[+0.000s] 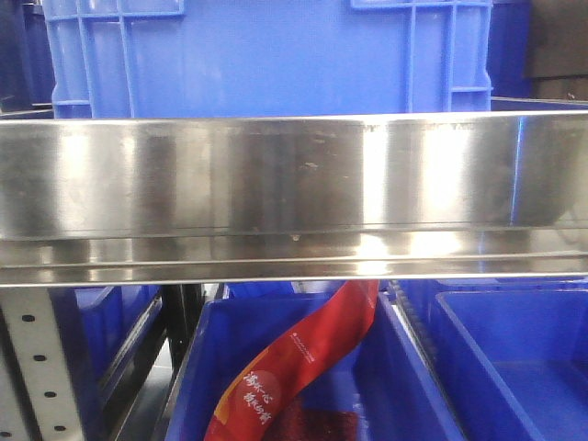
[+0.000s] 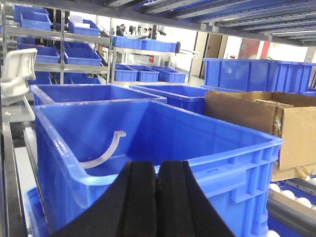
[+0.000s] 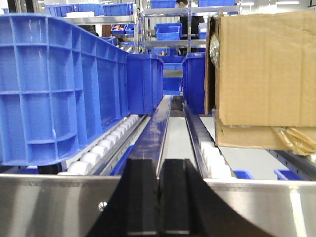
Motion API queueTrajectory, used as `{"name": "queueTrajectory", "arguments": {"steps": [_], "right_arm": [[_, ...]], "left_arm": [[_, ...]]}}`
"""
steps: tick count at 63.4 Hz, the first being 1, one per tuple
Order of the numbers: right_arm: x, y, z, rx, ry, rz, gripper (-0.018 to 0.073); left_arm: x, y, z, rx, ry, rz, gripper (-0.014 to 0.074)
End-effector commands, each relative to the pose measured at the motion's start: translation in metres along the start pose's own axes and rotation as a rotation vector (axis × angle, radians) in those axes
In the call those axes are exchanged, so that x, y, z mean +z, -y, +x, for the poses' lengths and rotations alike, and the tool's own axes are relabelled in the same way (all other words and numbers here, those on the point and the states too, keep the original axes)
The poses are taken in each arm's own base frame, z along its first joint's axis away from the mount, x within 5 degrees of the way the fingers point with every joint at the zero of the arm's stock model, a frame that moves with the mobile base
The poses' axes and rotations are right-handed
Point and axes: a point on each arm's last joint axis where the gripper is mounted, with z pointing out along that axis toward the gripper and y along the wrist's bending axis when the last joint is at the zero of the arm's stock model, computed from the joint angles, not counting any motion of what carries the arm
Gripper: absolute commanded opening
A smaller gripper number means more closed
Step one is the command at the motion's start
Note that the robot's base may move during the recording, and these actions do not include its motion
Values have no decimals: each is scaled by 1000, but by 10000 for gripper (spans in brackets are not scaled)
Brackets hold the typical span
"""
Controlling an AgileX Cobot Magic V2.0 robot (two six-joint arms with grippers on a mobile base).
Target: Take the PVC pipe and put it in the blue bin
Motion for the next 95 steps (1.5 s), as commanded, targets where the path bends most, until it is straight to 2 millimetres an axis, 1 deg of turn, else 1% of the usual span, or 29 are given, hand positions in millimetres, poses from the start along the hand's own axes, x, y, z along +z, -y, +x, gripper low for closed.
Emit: {"name": "queueTrajectory", "arguments": {"steps": [1, 18, 68, 72, 77, 86, 87, 95], "right_arm": [[-1, 0, -2, -9, 28, 4, -162], [-1, 0, 2, -8, -7, 6, -162], [-1, 0, 1, -8, -5, 6, -162], [-1, 0, 1, -8, -5, 6, -162], [-1, 0, 1, -8, -5, 6, -162], [-1, 0, 1, -8, -5, 6, -162], [-1, 0, 1, -8, -5, 6, -162], [-1, 0, 1, -8, -5, 6, -162]], "left_arm": [[-2, 1, -3, -11, 29, 8, -111], [-2, 1, -4, -11, 48, 7, -111], [-2, 1, -5, -11, 49, 7, -111], [-2, 0, -1, -4, 45, -1, -111], [-8, -4, 4, 5, 71, -30, -111], [-28, -17, 32, 41, 62, -133, -111], [-30, -19, 37, 49, 55, -154, -111], [-54, -29, 64, 91, 67, -276, -111]]}}
